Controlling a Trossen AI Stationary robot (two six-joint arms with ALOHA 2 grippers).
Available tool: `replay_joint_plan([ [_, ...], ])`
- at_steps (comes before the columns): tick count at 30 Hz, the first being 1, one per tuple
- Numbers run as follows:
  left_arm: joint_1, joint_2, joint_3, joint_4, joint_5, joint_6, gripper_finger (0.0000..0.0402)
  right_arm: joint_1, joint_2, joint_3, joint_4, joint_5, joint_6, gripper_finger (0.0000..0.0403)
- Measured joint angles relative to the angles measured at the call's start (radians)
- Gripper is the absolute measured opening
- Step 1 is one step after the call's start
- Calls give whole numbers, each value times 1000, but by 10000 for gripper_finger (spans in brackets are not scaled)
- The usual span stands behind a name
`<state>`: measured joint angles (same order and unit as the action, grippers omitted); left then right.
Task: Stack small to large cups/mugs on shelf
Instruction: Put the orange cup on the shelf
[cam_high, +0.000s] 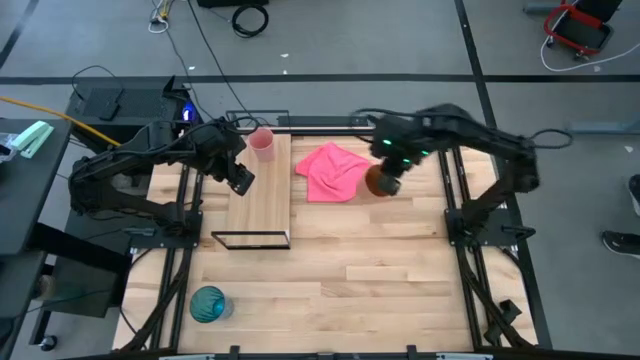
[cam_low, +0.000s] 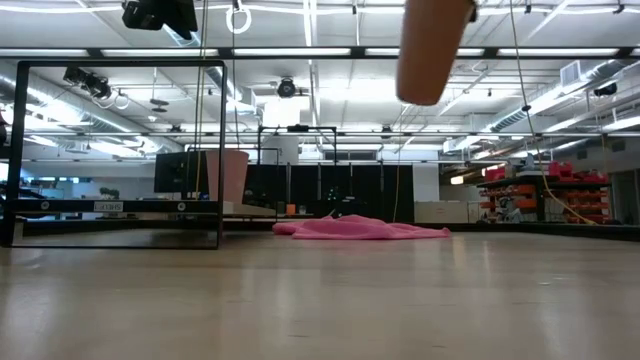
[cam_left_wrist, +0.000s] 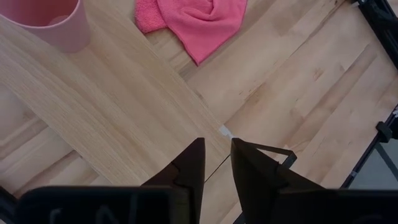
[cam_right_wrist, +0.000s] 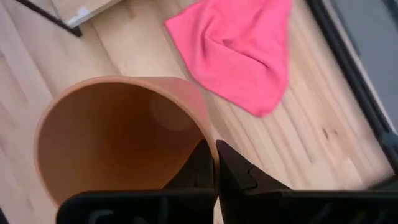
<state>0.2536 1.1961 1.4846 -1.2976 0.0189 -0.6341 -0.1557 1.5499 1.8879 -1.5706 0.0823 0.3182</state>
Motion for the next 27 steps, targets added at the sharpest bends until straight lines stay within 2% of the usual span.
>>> replay_joint_plan([
  [3, 0, 0, 0, 0, 0, 1, 83, -37, 113, 80, 2, -52, -80, 2],
  [13, 0, 0, 0, 0, -46, 2, 84, -52, 454, 320, 17, -92, -233, 2],
  [27, 0, 0, 0, 0, -71, 0, 77, -30, 621, 334, 177, -208, -277, 2],
])
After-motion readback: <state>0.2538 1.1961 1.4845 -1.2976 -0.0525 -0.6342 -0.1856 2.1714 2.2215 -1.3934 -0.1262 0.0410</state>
